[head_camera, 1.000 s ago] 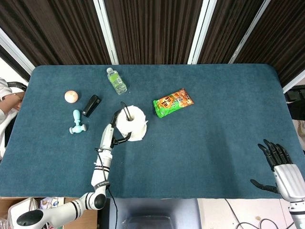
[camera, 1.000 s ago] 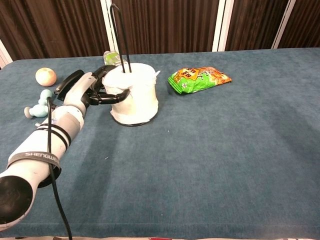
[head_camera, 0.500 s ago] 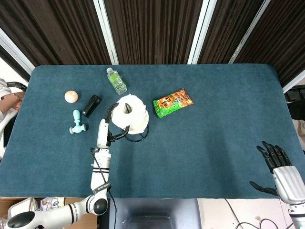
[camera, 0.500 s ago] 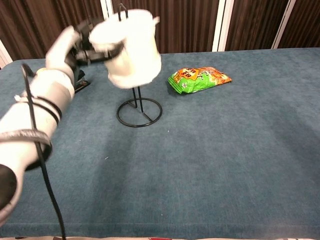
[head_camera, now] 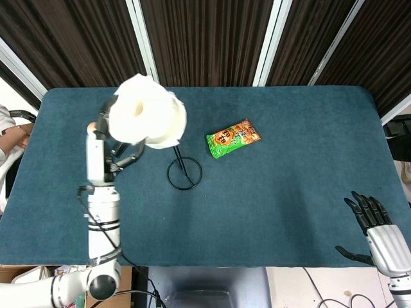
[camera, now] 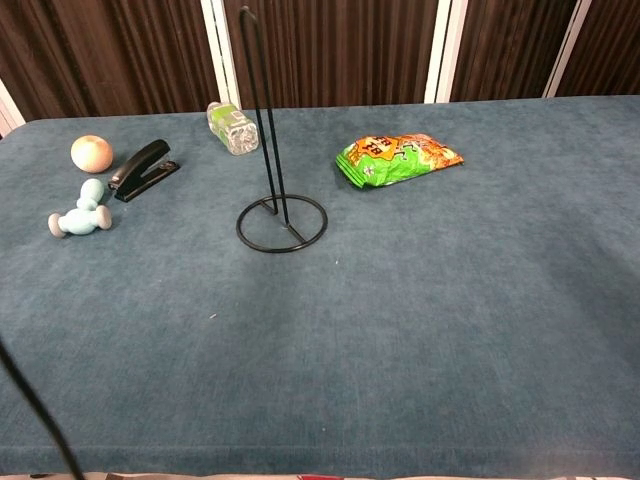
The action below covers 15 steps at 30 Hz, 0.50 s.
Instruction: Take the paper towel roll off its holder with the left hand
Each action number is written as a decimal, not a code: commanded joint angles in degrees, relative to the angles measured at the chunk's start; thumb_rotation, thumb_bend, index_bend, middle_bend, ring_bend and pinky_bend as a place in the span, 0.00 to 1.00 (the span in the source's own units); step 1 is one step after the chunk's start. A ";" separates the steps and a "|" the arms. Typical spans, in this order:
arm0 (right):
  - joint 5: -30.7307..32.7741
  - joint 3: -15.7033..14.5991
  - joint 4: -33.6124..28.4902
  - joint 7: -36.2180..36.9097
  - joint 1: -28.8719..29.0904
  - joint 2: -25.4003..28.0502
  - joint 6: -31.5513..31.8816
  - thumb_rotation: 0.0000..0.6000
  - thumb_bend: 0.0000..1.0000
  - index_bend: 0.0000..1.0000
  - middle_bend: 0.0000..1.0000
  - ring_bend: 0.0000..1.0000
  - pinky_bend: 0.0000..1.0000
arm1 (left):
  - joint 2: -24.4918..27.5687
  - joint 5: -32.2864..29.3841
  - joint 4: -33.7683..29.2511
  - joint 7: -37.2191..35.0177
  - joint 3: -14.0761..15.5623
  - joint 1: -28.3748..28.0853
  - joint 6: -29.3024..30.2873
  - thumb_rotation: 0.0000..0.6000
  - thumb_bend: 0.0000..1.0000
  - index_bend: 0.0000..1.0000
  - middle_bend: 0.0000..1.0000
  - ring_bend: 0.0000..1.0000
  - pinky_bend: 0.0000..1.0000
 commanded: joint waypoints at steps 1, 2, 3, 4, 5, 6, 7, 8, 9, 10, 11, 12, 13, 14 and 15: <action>-0.27 -0.07 -0.13 -0.51 0.03 -0.17 0.01 1.00 0.10 0.00 0.00 0.00 0.00 | 5.67 -0.62 0.74 -2.56 2.04 5.62 0.80 1.00 0.72 0.81 0.81 0.86 0.95; -0.30 -0.08 -0.15 -0.57 0.04 -0.20 0.00 1.00 0.10 0.00 0.00 0.00 0.00 | 6.03 -0.53 1.06 -3.13 2.45 6.10 0.71 1.00 0.72 0.81 0.81 0.86 0.95; -0.30 -0.08 -0.17 -0.61 0.04 -0.22 -0.01 1.00 0.10 0.00 0.00 0.00 0.00 | 6.34 -0.28 1.22 -3.73 2.73 6.39 0.55 1.00 0.72 0.81 0.81 0.86 0.95; -0.32 -0.08 -0.18 -0.67 0.05 -0.25 -0.03 1.00 0.10 0.00 0.00 0.00 0.00 | 6.63 -0.17 1.54 -4.27 3.10 6.78 0.48 1.00 0.72 0.81 0.81 0.86 0.95; -0.41 -0.12 -0.25 -0.87 0.08 -0.32 -0.10 1.00 0.10 0.00 0.00 0.00 0.00 | 7.33 0.32 2.80 -5.84 4.50 7.87 0.18 1.00 0.71 0.81 0.81 0.86 0.95; -0.47 -0.16 -0.31 -1.13 0.12 -0.38 -0.21 1.00 0.10 0.00 0.00 0.00 0.00 | 7.69 0.90 4.46 -7.45 5.93 8.84 0.08 1.00 0.71 0.81 0.81 0.86 0.94; -0.72 -0.30 -0.42 -1.87 0.35 -0.63 -0.73 1.00 0.10 0.00 0.00 0.00 0.00 | 7.55 -0.30 8.77 -9.95 9.78 11.20 -0.84 1.00 0.71 0.81 0.81 0.86 0.90; -0.78 -0.34 -0.67 -2.97 0.53 -0.98 -1.24 1.00 0.10 0.00 0.00 0.00 0.00 | 6.93 1.44 14.20 -14.56 13.45 12.48 -2.19 1.00 0.70 0.81 0.81 0.86 0.86; -0.76 -0.35 -0.87 -3.52 0.59 -1.14 -1.49 1.00 0.10 0.00 0.00 0.00 0.00 | 6.06 2.91 17.67 -17.29 15.23 12.83 -2.51 1.00 0.70 0.81 0.81 0.86 0.83; -0.79 -0.38 -1.03 -3.97 0.67 -1.27 -1.70 1.00 0.10 0.00 0.00 0.00 0.00 | 5.06 4.16 20.91 -19.31 16.94 13.03 -2.75 1.00 0.70 0.81 0.81 0.86 0.79; -0.82 -0.41 -1.18 -4.50 0.76 -1.38 -1.93 1.00 0.10 0.00 0.00 0.00 0.00 | 3.47 5.41 24.77 -21.57 18.88 13.31 -2.70 1.00 0.70 0.81 0.81 0.85 0.77; -0.78 -0.42 -1.27 -4.77 0.79 -1.44 -2.05 1.00 0.10 0.00 0.00 0.00 0.00 | 2.16 6.28 27.24 -23.01 20.33 13.67 -2.34 1.00 0.69 0.81 0.81 0.84 0.73; -0.72 -0.41 -1.34 -4.96 0.80 -1.48 -2.12 1.00 0.10 0.00 0.00 0.00 0.00 | 0.89 7.29 29.59 -24.28 22.07 14.09 -2.11 1.00 0.69 0.81 0.81 0.83 0.70; -0.57 -0.38 -1.41 -5.07 0.79 -1.50 -2.16 1.00 0.10 0.00 0.00 0.00 0.00 | -0.72 8.54 32.08 -25.95 23.96 14.69 -1.45 1.00 0.69 0.81 0.81 0.82 0.68; -0.44 -0.35 -1.44 -5.07 0.78 -1.50 -2.16 1.00 0.10 0.00 0.00 0.00 0.00 | -1.99 9.33 33.91 -26.88 25.17 15.02 -1.03 1.00 0.68 0.81 0.81 0.80 0.66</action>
